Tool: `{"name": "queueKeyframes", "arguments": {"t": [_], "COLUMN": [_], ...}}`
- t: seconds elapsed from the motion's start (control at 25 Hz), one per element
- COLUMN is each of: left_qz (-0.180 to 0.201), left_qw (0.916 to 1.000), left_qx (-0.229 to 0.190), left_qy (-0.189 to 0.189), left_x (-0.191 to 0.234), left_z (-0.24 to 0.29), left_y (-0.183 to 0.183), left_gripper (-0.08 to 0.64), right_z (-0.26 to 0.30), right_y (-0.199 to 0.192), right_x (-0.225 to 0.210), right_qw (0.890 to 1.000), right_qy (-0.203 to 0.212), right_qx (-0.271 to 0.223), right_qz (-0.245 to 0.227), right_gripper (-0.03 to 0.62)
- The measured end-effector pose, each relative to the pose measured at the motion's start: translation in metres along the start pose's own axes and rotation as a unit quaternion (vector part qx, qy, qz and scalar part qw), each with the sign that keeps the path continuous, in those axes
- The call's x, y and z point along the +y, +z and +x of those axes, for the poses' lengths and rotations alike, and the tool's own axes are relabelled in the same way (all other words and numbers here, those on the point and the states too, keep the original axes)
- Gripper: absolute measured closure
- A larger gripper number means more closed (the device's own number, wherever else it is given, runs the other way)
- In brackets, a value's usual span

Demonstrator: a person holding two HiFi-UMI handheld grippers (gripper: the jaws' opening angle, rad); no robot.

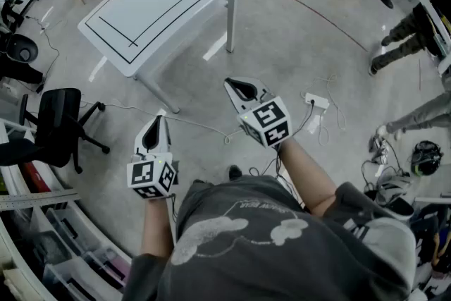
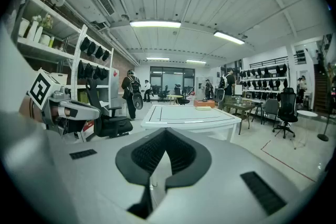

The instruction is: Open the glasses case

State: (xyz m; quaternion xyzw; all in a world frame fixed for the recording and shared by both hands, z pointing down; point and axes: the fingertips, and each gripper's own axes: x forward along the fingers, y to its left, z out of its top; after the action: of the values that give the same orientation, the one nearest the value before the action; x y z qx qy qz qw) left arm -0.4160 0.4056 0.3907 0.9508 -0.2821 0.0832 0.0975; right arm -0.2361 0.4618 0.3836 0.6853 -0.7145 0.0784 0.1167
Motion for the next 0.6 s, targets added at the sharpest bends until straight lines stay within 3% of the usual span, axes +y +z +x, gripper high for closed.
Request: {"name": "queueKeyframes", "arguments": {"t": [0.4, 0.6], "left_qz": [0.002, 0.005], "left_qw": [0.9998, 0.9996], "left_qx": [0.001, -0.01], "left_qy": [0.018, 0.026], "left_x": [-0.026, -0.039], "left_z": [-0.006, -0.002], "left_y": [-0.006, -0.006], "left_gripper": [0.558, 0.558], "right_z": [-0.033, -0.048], "right_y": [-0.013, -0.011], "right_x": [-0.008, -0.019], "right_qw": [1.0, 0.999], "right_qy": [0.012, 0.032], "right_qx": [-0.002, -0.029], "right_qz": [0.003, 0.014], "right_gripper": [0.594, 0.593]}}
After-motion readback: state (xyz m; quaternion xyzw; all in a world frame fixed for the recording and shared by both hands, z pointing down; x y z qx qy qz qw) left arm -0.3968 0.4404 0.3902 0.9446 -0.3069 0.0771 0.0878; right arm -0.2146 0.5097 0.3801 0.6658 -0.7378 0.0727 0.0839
